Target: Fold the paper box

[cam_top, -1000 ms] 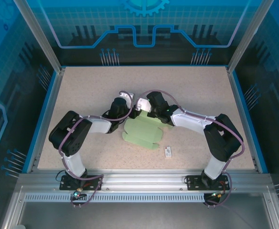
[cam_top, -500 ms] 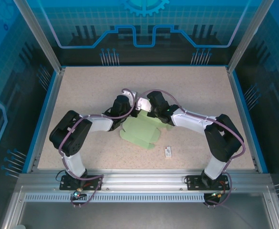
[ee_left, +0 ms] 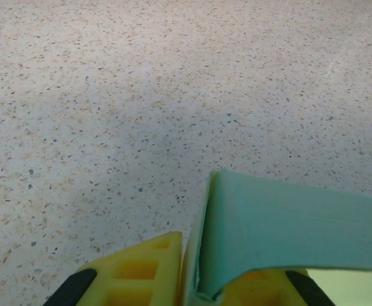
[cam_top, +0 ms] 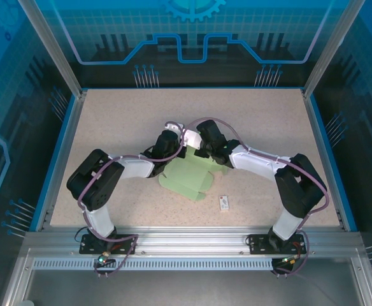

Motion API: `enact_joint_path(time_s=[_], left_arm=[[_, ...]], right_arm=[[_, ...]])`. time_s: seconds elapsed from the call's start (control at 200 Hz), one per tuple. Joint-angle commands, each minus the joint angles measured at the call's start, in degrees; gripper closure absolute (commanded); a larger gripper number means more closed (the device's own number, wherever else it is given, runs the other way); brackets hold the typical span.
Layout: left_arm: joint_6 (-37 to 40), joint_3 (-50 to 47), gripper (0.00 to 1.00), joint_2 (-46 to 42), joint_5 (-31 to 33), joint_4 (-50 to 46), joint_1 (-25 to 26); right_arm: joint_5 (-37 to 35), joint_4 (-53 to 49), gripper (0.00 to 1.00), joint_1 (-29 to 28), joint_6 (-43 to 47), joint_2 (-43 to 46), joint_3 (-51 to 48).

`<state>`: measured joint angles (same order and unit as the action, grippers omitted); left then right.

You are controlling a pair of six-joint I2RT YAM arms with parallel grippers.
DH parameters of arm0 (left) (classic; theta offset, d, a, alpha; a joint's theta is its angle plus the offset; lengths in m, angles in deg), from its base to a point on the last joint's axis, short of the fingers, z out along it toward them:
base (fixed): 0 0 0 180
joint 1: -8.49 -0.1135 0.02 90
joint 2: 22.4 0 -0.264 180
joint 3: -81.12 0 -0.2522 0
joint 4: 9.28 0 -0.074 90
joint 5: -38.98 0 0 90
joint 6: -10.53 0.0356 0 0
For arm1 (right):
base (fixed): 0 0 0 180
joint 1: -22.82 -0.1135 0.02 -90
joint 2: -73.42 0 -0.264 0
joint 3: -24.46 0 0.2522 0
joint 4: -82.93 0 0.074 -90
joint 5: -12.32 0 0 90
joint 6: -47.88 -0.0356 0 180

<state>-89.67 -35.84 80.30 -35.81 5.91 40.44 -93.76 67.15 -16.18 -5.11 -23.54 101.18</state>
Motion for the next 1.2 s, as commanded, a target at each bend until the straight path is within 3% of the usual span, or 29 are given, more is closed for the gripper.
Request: enact_joint_path(time_s=[0.0, 0.145, 0.355, 0.58, 0.951, 1.196], left_arm=[[-3.6, 1.4, 0.89, 0.4, 14.7, -0.5, -3.2], [-2.5, 1.7, 0.90, 0.4, 15.0, -0.6, -3.2], [-0.7, 0.9, 0.84, -0.2, 3.4, 1.6, -3.5], [-0.7, -1.5, 0.70, -1.3, -4.8, 3.1, -4.3], [0.7, -4.6, 0.43, -4.1, -12.4, 1.5, -4.6], [0.6, -6.6, 0.36, -5.7, -16.6, -0.1, -4.6]], right_arm=[[5.2, -6.4, 1.00, -1.7, -1.3, 3.1, -0.7], [4.4, -5.6, 1.00, -1.6, -1.6, 3.1, -1.3], [0.0, -4.1, 1.00, -0.6, -1.8, 2.5, -1.4], [-2.0, -3.5, 1.00, 0.1, -1.0, 2.8, -0.9], [-2.6, -3.7, 1.00, 0.7, -0.7, 3.1, -0.2], [-3.0, -3.9, 1.00, 0.7, -0.6, 2.9, 0.4]])
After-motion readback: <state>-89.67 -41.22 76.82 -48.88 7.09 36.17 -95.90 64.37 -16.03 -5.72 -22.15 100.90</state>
